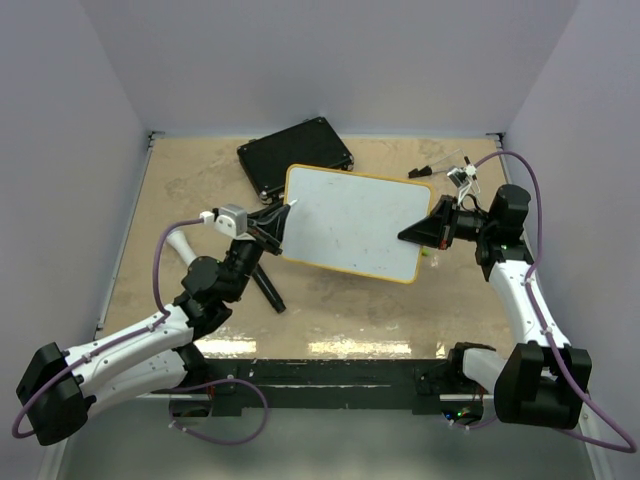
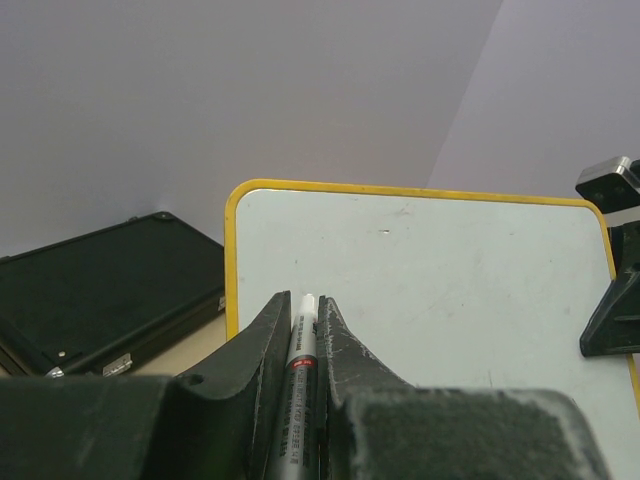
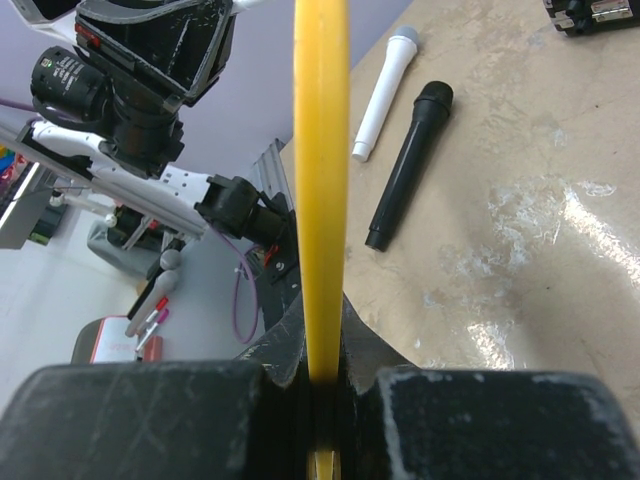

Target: Write a sentence on the whiteboard

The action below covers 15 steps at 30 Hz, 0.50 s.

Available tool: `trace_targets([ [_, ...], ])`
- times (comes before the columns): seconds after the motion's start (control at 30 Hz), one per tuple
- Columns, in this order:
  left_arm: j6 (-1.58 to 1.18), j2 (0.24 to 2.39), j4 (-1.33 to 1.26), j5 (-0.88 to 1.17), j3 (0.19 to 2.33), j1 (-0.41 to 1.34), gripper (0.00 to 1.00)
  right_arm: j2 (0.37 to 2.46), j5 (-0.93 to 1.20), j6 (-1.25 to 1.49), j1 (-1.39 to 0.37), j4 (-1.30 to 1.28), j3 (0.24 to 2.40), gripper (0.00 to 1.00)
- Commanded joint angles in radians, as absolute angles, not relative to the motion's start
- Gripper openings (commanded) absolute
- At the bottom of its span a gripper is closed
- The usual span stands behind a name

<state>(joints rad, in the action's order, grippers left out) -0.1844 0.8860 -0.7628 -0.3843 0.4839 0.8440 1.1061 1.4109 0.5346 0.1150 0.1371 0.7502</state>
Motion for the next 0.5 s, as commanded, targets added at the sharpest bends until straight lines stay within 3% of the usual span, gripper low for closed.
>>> trace_targets([
  [0.0,-0.206,0.890,-0.819,-0.353,0.480,0.833,0.00,1.101,1.474,0.551,0.112,0.207,0.761,0.00],
  [0.47,-0.213,0.878,-0.879,-0.348,0.457,0.825,0.00,1.101,1.480,0.557,0.112,0.218,0.758,0.00],
])
